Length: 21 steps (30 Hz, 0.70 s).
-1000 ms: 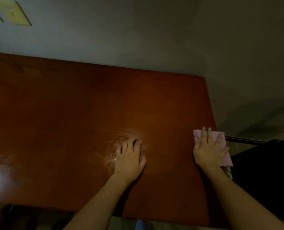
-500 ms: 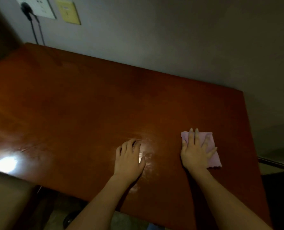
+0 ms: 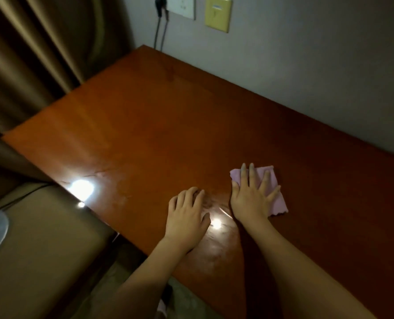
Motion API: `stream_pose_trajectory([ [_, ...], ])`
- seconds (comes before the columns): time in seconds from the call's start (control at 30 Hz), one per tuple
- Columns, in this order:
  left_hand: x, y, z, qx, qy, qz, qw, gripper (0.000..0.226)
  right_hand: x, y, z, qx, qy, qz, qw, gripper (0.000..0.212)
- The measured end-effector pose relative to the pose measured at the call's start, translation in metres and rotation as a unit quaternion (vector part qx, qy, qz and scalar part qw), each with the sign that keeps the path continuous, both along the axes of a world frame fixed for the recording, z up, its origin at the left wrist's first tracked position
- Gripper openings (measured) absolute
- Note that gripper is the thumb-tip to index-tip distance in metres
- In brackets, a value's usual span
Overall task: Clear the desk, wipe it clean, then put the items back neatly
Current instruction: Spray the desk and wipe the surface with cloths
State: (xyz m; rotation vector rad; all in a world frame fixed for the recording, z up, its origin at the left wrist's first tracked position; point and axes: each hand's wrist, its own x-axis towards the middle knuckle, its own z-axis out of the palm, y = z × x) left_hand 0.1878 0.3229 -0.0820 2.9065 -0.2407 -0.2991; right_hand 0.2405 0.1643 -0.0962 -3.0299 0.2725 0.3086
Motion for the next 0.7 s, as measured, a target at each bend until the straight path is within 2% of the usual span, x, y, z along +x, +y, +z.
stream_pose_trajectory([
  [0.7, 0.143, 0.298, -0.011, -0.022, -0.064, 0.186, 0.980, 0.060, 0.193, 0.346, 0.005, -0.005, -0.007, 0.200, 0.980, 0.061],
])
